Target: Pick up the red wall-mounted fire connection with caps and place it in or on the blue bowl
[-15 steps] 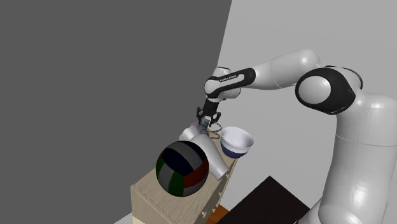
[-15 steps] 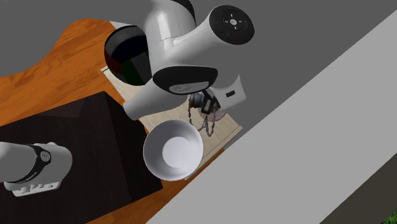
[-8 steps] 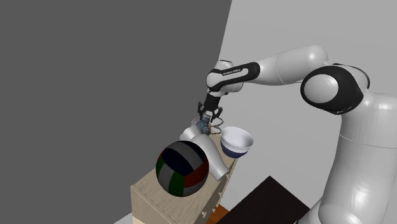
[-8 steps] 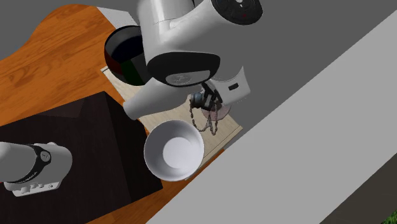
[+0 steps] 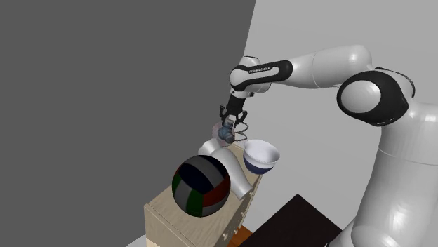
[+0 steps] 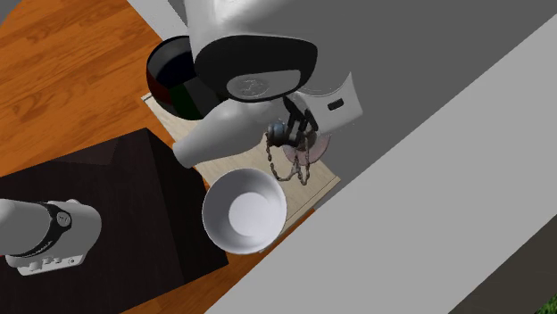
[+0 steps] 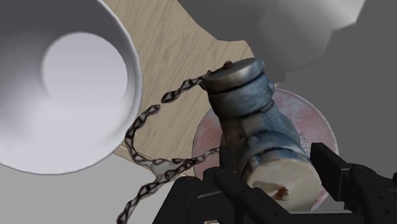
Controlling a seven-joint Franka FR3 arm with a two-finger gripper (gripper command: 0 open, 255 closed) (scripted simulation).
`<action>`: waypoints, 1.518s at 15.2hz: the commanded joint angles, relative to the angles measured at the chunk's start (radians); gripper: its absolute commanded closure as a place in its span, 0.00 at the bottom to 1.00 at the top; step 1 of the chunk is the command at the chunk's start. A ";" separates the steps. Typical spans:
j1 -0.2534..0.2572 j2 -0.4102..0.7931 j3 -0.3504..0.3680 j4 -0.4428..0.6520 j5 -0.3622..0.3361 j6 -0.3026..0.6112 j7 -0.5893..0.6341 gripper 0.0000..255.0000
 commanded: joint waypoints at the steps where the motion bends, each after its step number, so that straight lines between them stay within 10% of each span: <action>1: 0.000 -0.012 0.000 0.013 -0.002 -0.024 0.003 1.00; 18: -0.002 -0.048 -0.003 0.184 -0.010 -0.229 0.025 1.00; 23: -0.040 -0.213 -0.030 0.001 -0.011 -0.218 -0.043 1.00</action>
